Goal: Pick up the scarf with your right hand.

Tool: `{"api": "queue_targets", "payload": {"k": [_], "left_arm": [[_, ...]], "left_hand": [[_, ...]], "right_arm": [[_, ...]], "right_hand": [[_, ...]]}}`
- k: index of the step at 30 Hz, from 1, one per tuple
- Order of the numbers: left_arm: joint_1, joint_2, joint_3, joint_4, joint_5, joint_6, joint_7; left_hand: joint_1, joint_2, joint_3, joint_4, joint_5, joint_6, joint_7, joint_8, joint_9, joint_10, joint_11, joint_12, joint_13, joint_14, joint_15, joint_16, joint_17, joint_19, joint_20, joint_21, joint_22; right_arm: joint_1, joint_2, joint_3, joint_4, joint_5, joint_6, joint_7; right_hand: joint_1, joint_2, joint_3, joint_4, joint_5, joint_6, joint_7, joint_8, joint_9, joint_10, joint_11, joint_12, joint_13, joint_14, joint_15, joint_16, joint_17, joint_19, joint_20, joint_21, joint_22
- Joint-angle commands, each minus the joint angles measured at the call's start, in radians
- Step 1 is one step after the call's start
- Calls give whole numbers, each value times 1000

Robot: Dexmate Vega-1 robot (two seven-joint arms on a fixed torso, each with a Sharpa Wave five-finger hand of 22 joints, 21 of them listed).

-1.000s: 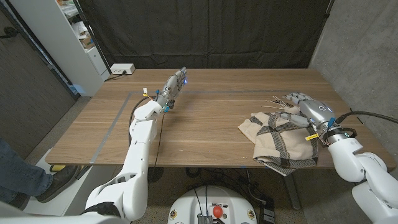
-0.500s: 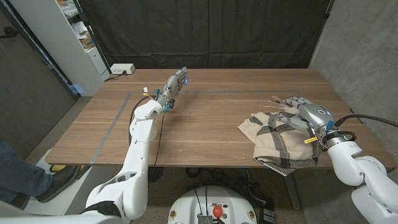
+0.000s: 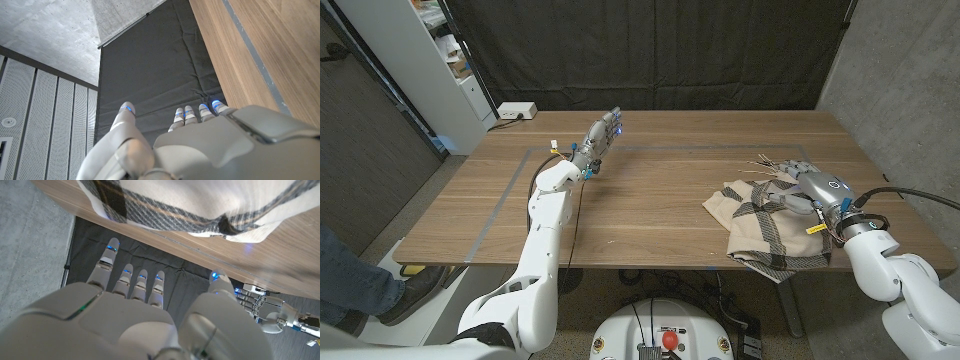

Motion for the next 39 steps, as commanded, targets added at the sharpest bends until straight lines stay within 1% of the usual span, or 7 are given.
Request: {"api": "queue_targets", "payload": {"k": [1, 15, 19, 24, 29, 33, 39], "left_arm": [[-6, 1, -2, 7, 1, -2, 0], [-19, 3, -3, 27, 9, -2, 0], [-23, 4, -3, 34, 11, -3, -4], [-29, 3, -8, 46, 10, -6, -4], [-31, 2, -8, 47, 15, -10, 1], [-35, 1, -9, 50, 16, -11, -1], [-34, -4, -11, 52, 15, -12, 1]], "left_hand": [[-1, 11, -1, -3, 0, 1, 1, 4, 4, 0, 5, -1, 4, -4, 2, 3, 3, -63, 1, 0, 2], [-1, 11, -1, -3, 0, 1, 1, 4, 4, 0, 4, -1, 4, -4, 4, 3, 3, -65, 6, 1, 2], [-1, 11, -1, -3, 0, 3, 0, 4, 4, 0, 5, -1, 4, -4, 4, 3, 3, -64, 6, 1, 3], [-1, 12, -1, -3, 0, 8, 2, 6, 4, 8, 3, 2, 4, -3, 6, 4, 3, -65, 7, 1, 3], [-1, 12, -1, -3, 0, 7, 2, 5, 4, 9, 3, 2, 4, -3, 6, 3, 3, -65, 8, 1, 3], [-1, 12, -1, -3, 0, 7, 3, 5, 4, 8, 3, 2, 4, -4, 6, 3, 3, -64, 9, 1, 3], [-1, 12, -1, -3, 0, 5, 2, 4, 4, 7, 3, 1, 4, -5, 9, 3, 3, -67, 12, 1, 3]], "right_arm": [[0, -7, -16, 10, -12, -27, 15], [0, -23, -39, 20, -50, -58, 18], [0, -27, -46, 23, -52, -65, 21], [-1, -27, -53, 22, -55, -79, 29], [-2, -27, -61, 22, -58, -93, 38], [-4, -27, -67, 21, -60, -103, 45], [-5, -26, -76, 23, -57, -113, 47]], "right_hand": [[12, 1, -4, -1, 8, -12, 2, -4, 1, -13, 2, 2, 5, -10, 3, -1, 0, 15, -2, 4, 4], [17, -5, -8, -1, 14, -43, 2, -6, 2, -40, 9, 1, 5, -21, 9, -1, 0, 18, -1, 1, 3], [18, -6, -9, -1, 15, -50, -1, -7, 2, -43, 7, 1, 5, -23, 9, -1, 0, 19, -1, 0, 3], [19, -7, -10, -1, 17, -58, 1, -7, 2, -50, 12, 1, 5, -25, 8, -1, 1, 20, -1, 0, 3], [21, -9, -12, -1, 21, -79, 2, -9, 2, -63, 8, 1, 5, -31, 10, -1, 1, 23, -1, -1, 3], [22, -10, -13, 0, 23, -88, 2, -10, 2, -70, 15, 1, 5, -35, 12, -2, 1, 24, -1, -1, 3], [23, -10, -14, 0, 25, -95, 3, -8, 2, -79, 14, 1, 4, -38, 14, -1, 1, 25, -1, -2, 3]]}}
